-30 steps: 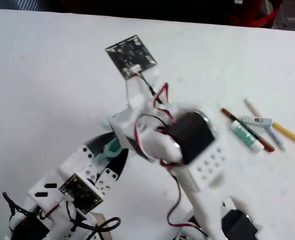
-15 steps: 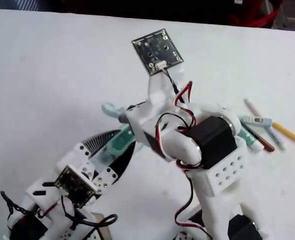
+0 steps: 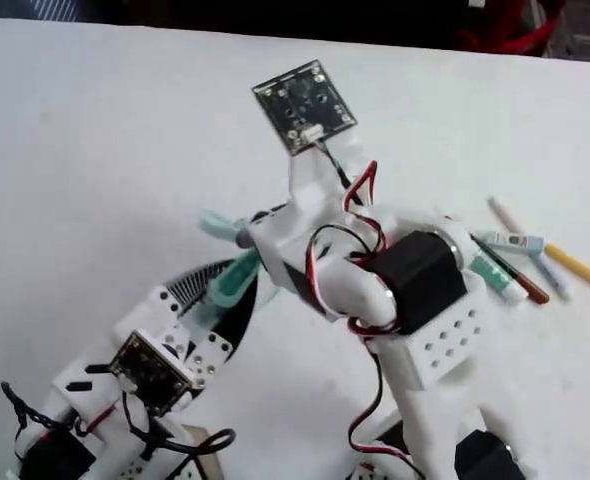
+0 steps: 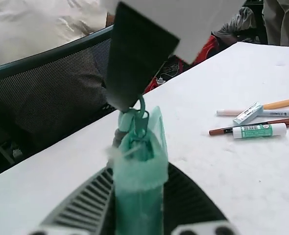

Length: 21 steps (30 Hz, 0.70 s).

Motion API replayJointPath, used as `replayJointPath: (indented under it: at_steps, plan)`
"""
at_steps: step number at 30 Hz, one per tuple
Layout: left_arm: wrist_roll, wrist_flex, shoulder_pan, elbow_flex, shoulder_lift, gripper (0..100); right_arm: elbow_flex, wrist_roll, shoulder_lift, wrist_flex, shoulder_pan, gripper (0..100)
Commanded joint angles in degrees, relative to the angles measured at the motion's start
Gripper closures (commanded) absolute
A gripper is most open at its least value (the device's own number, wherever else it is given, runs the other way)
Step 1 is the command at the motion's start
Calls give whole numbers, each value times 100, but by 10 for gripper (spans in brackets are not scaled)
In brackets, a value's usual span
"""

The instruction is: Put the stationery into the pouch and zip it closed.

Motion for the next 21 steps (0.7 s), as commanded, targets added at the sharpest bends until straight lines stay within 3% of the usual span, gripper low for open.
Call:
replayJointPath:
  at_steps: [1, 7, 15, 21]
  plan:
    - [-255, -70, 22, -211, -13, 979, 325, 220, -127, -435, 277, 981]
    - [-360, -70, 22, -176, -13, 977, 1029, 246, -127, -1244, 1156, 981]
    - [-369, -70, 22, -176, -13, 977, 1565, 607, -127, -1640, 1789, 981]
    - [-369, -70, 22, -167, -13, 977, 914, 607, -479, -1077, 1499, 965]
